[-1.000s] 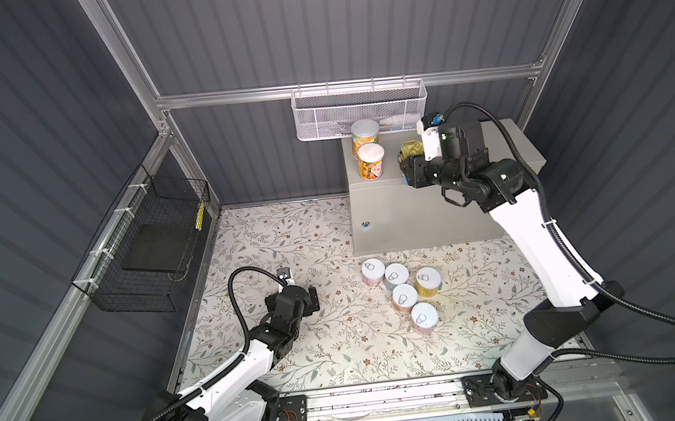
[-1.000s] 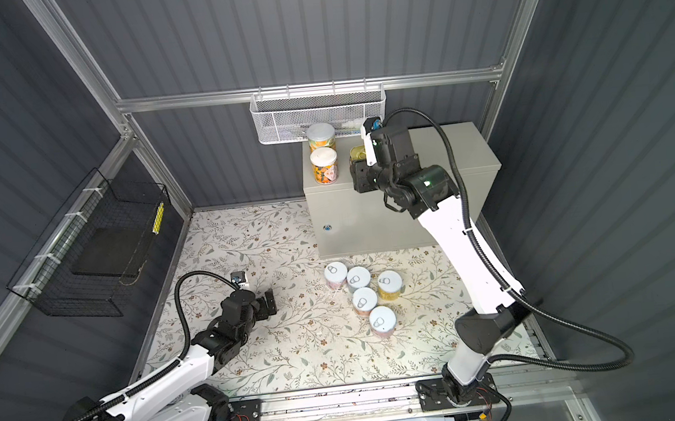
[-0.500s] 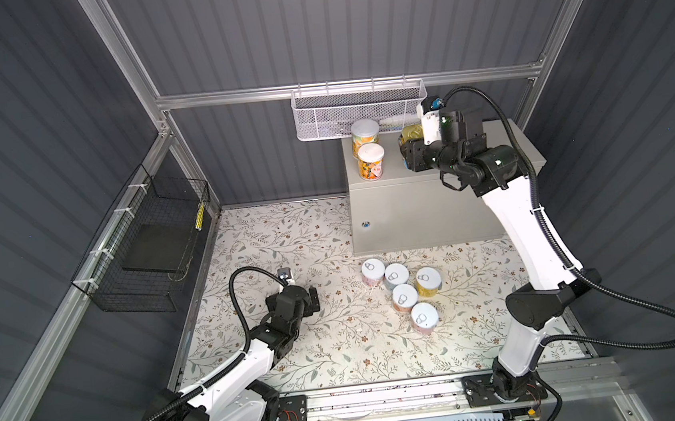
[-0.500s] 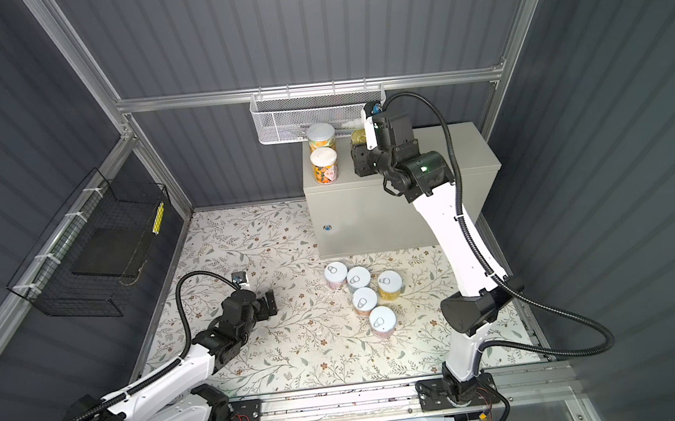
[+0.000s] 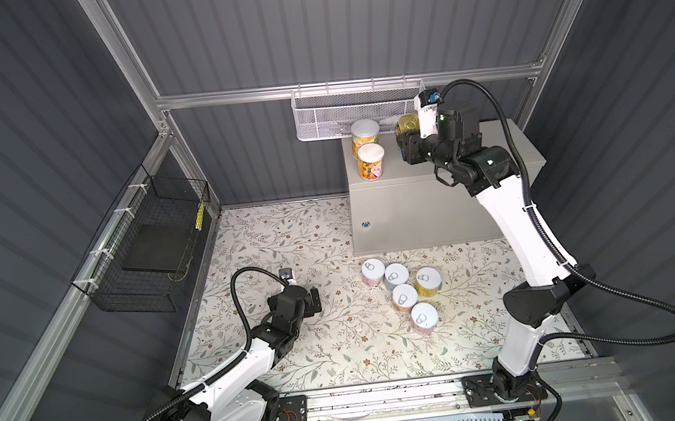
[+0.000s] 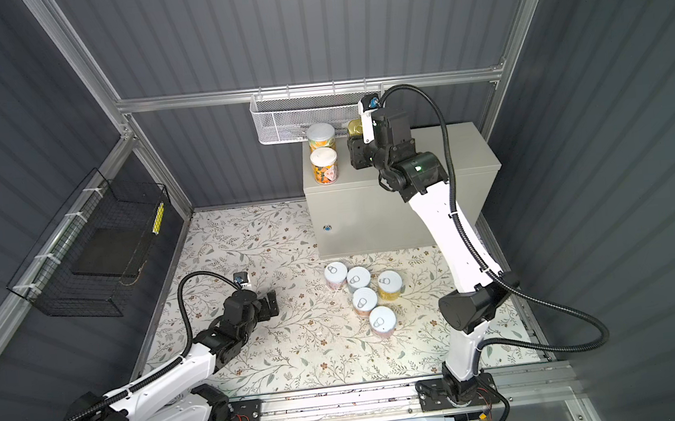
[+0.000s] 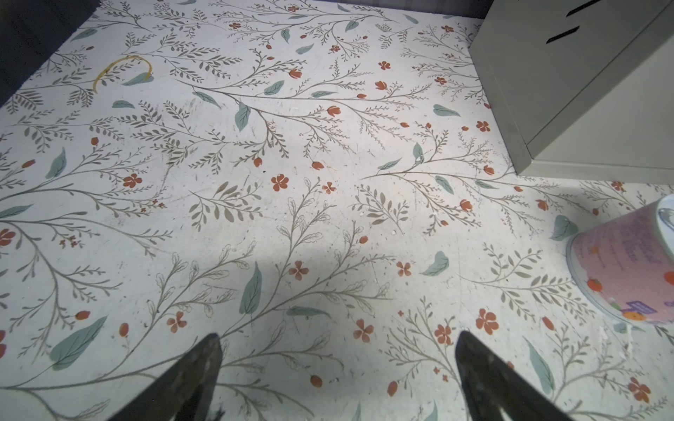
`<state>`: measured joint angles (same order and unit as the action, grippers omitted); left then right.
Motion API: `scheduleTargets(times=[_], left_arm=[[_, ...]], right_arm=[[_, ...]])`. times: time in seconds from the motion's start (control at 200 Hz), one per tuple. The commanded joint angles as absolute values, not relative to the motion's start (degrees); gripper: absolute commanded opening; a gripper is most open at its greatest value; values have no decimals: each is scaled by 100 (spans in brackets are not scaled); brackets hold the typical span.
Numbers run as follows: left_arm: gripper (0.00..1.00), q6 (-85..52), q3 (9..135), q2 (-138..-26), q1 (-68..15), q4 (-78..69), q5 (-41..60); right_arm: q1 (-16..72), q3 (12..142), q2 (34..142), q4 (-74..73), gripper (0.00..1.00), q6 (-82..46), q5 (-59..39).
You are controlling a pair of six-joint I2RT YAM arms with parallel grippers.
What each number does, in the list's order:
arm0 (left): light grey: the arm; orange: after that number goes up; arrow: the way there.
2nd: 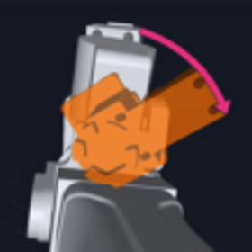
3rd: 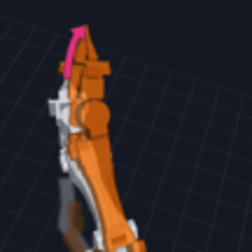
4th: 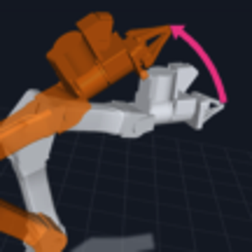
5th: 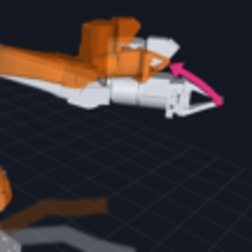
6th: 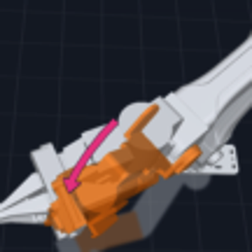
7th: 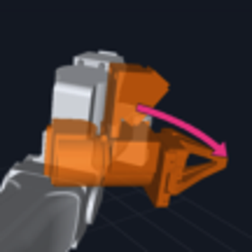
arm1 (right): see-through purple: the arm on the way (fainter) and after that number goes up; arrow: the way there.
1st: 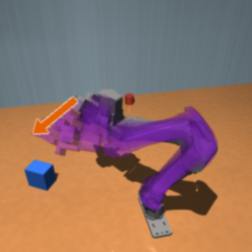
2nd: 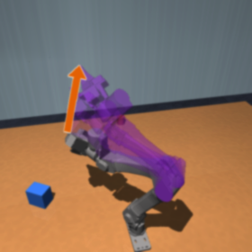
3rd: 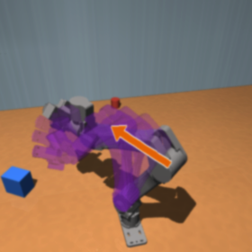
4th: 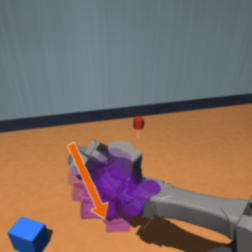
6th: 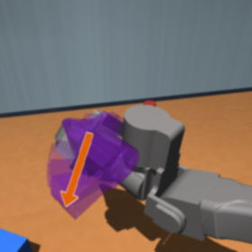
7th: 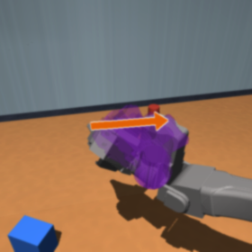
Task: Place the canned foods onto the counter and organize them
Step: 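Set the gold tin beside the yellow can and open the right gripper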
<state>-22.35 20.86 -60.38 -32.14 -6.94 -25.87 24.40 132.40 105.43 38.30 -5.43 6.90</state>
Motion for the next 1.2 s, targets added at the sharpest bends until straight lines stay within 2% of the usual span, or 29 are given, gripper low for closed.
scheduleTargets(times=[0.0,0.615,0.86,0.921,0.986,1.026,1.136,1.191], left_arm=[[100,-2322,2138,-6040,-3190,-773,-2538],[100,-2324,2206,-6398,-3190,-888,-2485],[100,-2272,2215,-6437,-3182,-896,-2521],[100,-2278,2217,-6450,-3189,-896,-2540],[100,-2267,2223,-6460,-3190,-896,-2540],[100,-2268,2224,-6474,-3190,-896,-2533],[100,-2259,2237,-6495,-3188,-896,-2514],[100,-2252,2249,-6508,-3189,-879,-2515]], right_arm=[[2395,13307,10686,3258,46,-440,773],[2329,13301,11133,2869,46,-246,844],[2281,13153,11231,2714,50,-167,653],[2274,13157,11249,2716,57,-158,614],[2259,13157,11252,2720,78,-154,596],[2259,13153,11244,2729,86,-97,585],[2259,13010,11085,2707,98,-35,770],[2254,12818,10923,2618,99,-11,866]])
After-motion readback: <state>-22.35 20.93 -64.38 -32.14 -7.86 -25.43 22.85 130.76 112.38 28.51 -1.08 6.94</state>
